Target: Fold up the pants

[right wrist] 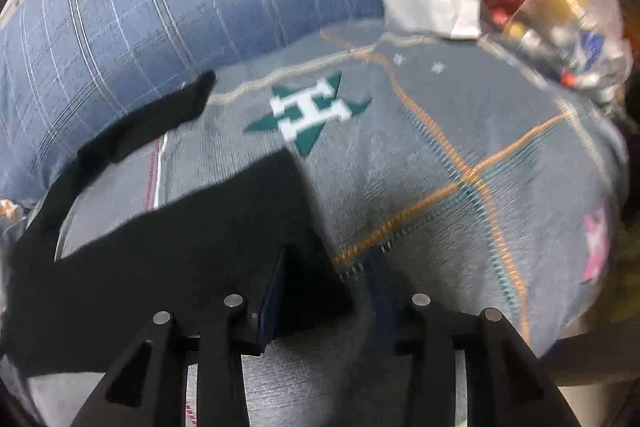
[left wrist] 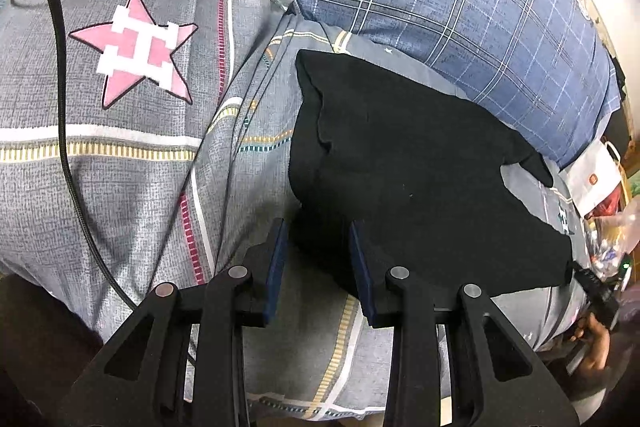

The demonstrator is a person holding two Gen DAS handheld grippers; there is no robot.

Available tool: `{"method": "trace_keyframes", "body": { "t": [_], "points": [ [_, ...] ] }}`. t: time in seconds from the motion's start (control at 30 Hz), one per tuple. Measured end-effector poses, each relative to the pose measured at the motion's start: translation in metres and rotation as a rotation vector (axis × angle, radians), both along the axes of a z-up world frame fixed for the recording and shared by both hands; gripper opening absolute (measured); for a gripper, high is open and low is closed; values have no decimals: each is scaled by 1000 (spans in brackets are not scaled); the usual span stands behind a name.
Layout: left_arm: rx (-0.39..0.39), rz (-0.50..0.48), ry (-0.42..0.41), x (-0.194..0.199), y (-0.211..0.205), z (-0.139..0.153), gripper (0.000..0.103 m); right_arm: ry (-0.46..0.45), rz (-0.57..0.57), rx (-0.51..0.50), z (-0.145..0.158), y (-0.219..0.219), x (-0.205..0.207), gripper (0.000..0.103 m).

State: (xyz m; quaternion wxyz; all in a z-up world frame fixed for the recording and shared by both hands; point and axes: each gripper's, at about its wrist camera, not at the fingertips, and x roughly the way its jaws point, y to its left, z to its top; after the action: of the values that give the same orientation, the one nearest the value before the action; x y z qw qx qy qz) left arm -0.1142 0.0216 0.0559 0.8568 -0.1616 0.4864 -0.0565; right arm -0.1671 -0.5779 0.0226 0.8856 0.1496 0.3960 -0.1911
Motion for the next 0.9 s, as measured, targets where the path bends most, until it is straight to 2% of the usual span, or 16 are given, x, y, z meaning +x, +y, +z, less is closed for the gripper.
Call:
{"method": "trace_keyframes", "body": {
  "t": [0.07, 0.1, 0.17, 0.2, 0.27, 0.33, 0.37, 0.47, 0.53, 0.63, 0.7, 0.73, 0.77, 0.8, 0.9],
  "points": [
    [10, -1, 1, 2, -2, -4, 42, -83, 25, 22, 17, 15, -3, 41],
    [17, 4, 4, 4, -4, -7, 48, -111, 62, 39, 23, 27, -2, 43],
    [22, 3, -1, 6, -8, -13, 52, -139, 175, 73, 29, 54, 5, 45],
    [35, -7, 5, 9, -11, -19, 56, -147, 238, 90, 29, 70, 9, 45],
    [62, -33, 37, 13, -17, -31, 56, -145, 360, 123, 24, 100, 20, 45],
    [80, -42, 39, 14, -19, -39, 56, -103, 468, 138, 10, 131, 31, 45],
    [75, -42, 31, 13, -17, -39, 57, -52, 527, 124, -2, 150, 38, 45],
    [55, -46, 55, 13, -12, -32, 57, 40, 604, 50, -18, 180, 48, 45],
    [47, -38, 34, 13, -7, -20, 57, 20, 627, 14, -11, 185, 51, 45],
    [44, -58, 1, 23, -3, -3, 57, -26, 639, 61, 7, 180, 67, 45],
    [44, -77, -16, 35, -5, 4, 57, -41, 661, 57, 17, 183, 84, 45],
    [49, -84, -16, 43, -7, 7, 60, -49, 684, 40, 21, 187, 95, 45],
    [55, -92, -15, 51, -10, 9, 71, -56, 717, 15, 26, 193, 106, 46],
    [57, -108, -18, 61, -13, 10, 75, -55, 754, -17, 30, 199, 120, 46],
    [63, -153, -34, 91, -23, 12, 75, -52, 865, -90, 36, 219, 162, 47]
  ]
}}
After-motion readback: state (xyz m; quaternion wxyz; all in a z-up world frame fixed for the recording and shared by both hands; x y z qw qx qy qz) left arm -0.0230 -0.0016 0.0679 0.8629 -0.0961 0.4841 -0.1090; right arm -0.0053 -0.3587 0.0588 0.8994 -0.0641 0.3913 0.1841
